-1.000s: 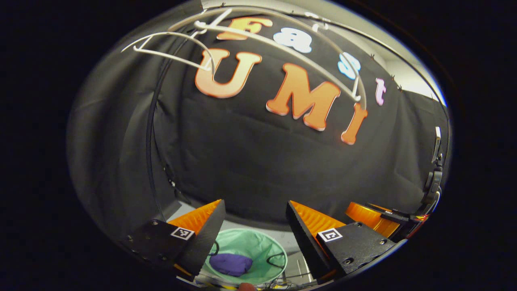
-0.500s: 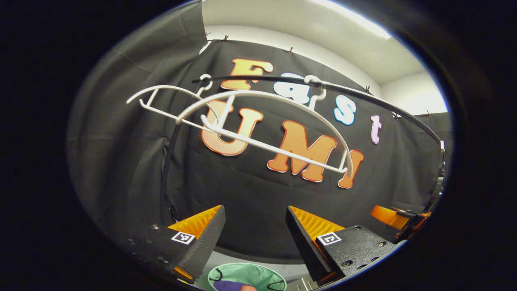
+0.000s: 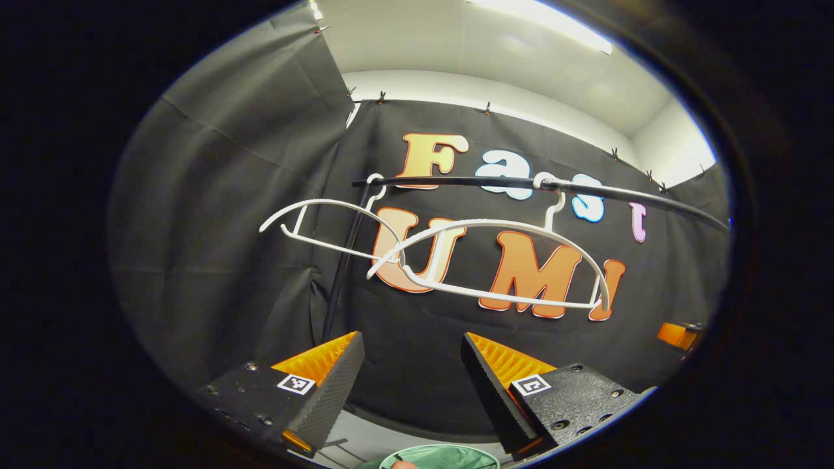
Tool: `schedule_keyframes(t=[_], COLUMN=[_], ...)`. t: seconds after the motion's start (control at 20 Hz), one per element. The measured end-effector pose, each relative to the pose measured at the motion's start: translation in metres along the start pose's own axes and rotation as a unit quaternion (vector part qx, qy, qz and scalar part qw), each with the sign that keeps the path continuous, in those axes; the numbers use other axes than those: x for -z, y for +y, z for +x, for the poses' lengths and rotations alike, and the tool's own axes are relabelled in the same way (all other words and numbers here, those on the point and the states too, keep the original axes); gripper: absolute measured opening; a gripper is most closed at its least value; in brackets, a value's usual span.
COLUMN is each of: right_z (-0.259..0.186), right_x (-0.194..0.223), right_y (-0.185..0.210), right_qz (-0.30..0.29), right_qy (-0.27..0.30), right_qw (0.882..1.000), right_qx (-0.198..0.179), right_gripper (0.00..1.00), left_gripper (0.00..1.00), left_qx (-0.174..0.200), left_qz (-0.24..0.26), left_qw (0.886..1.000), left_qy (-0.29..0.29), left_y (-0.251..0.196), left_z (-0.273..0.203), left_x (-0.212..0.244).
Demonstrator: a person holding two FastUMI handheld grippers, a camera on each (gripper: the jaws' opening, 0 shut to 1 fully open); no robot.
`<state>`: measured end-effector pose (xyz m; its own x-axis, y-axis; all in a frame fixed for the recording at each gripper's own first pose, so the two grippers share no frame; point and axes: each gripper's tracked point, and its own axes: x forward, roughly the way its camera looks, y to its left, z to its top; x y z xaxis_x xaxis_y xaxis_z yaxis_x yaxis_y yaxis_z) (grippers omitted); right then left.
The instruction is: Grasp the clothes on the hanger with both hands and then place them into the laundry hamper below.
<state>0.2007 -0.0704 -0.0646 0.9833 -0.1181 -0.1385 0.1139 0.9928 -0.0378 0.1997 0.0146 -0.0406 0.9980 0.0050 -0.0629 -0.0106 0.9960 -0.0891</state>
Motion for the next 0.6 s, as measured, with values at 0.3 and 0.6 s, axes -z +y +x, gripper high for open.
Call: schedule_keyframes(t=[0.3, 0.6], right_z=[-0.004, -0.002], right_x=[-0.007, -0.007], right_y=[-0.002, -0.002], right_qz=[-0.013, -0.010], right_qy=[-0.007, -0.002], right_qw=[1.000, 1.000], right_qx=[0.003, 0.003], right_gripper=[0.89, 0.89], left_gripper=[0.91, 0.95], left_qx=[-0.014, -0.004], left_qz=[0.007, 0.006], left_qw=[1.000, 1.000], left_qy=[-0.001, -0.010], left_y=[0.016, 0.006], left_z=[0.003, 0.001], left_x=[-0.006, -0.009])
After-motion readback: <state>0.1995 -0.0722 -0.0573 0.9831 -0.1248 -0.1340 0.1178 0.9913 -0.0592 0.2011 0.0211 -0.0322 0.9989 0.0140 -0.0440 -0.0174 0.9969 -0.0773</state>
